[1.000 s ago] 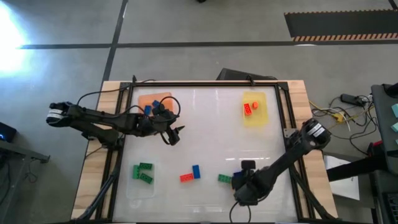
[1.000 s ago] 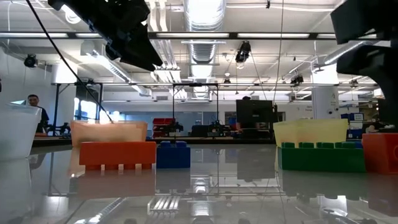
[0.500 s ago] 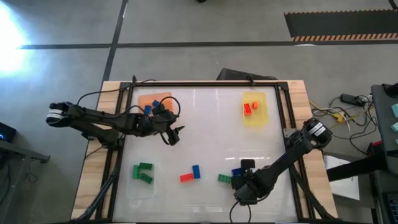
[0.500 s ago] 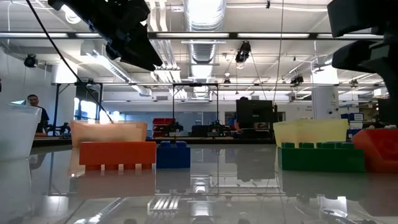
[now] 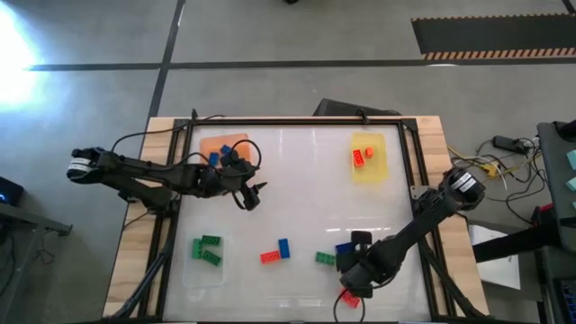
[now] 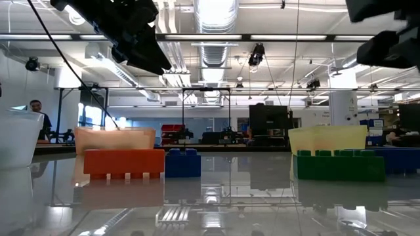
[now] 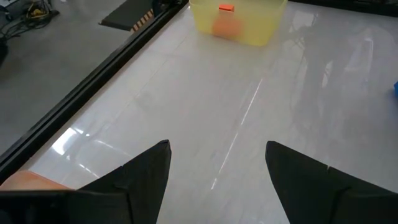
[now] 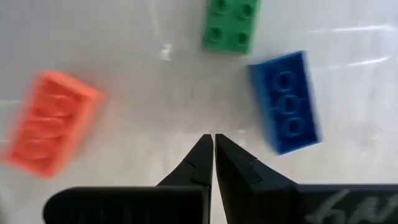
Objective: Sort & place blocks by color
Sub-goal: Put the orange game piece into the yellow bin
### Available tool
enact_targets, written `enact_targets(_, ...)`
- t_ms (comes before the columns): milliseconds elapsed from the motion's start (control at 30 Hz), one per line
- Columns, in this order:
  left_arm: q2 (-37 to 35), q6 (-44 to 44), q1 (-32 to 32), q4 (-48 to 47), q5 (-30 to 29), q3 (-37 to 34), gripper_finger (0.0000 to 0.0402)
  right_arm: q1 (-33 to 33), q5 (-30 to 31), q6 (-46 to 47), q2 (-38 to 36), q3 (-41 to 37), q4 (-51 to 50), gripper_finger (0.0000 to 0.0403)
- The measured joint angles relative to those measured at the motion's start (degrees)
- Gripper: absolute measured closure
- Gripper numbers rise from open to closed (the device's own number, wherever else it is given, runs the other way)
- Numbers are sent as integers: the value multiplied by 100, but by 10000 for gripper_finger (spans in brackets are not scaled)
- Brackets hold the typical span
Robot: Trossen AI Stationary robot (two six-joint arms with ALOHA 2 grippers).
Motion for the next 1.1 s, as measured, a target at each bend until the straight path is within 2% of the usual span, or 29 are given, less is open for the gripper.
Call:
enact_targets(133, -2, 0, 0, -1, 0, -2, 155, 16, -424, 855, -155, 85, 196, 390)
enact_targets(233, -2, 0, -2, -1, 0, -2, 155, 94, -848, 1640, -165, 265, 250, 366)
enact_targets(333, -2, 0, -2, -1, 0, -2, 155, 214, -1011, 2075, -26, 507, 289, 322)
enact_targets(600, -2, 0, -2, -15, -20, -50, 155, 511, -833, 2209, 817, 1235, 277, 192)
enact_targets(667, -21, 0, -2, -41, -21, -59, 155, 591, -755, 2249, 1062, 1382, 246, 165)
enact_targets(767, -35, 18, -2, -49, -26, -69, 155, 640, -721, 2809, 1368, 1473, 0, 134)
enact_targets(933, -35, 197, -2, -52, -31, -74, 155, 688, -745, 3443, 1655, 1534, -2, 112)
enact_targets(1100, -35, 458, -2, 21, -59, -37, 155, 691, -761, 3519, 1792, 1544, -25, 125)
